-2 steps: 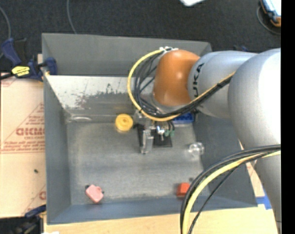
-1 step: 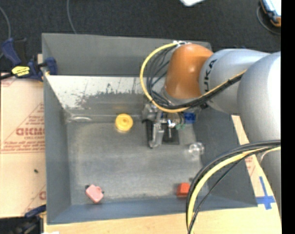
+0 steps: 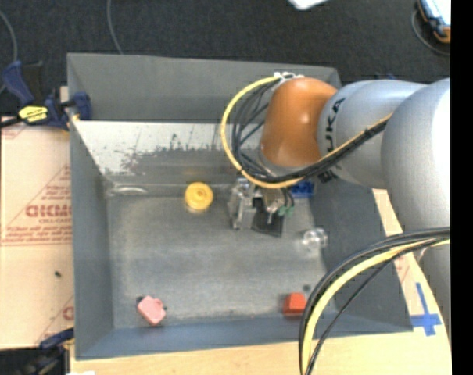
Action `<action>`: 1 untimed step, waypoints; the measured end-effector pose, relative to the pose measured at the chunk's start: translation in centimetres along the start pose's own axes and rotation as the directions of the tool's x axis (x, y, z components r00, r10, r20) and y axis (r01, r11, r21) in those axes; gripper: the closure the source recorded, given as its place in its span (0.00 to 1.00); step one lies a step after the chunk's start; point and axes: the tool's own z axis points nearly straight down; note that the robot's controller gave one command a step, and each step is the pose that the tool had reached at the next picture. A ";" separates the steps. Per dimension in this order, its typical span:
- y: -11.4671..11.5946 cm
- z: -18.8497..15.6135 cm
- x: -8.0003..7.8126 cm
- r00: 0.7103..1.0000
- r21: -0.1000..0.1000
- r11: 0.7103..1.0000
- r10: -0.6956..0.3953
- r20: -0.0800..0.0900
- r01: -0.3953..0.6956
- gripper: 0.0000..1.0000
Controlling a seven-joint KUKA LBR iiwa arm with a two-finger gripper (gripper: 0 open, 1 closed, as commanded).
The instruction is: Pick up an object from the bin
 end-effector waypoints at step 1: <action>0.0 0.0 0.0 1.000 0.000 1.000 0.001 0.000 -0.001 0.00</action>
Offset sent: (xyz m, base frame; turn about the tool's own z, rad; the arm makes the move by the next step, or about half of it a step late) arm 0.0000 0.0000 0.0000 0.0000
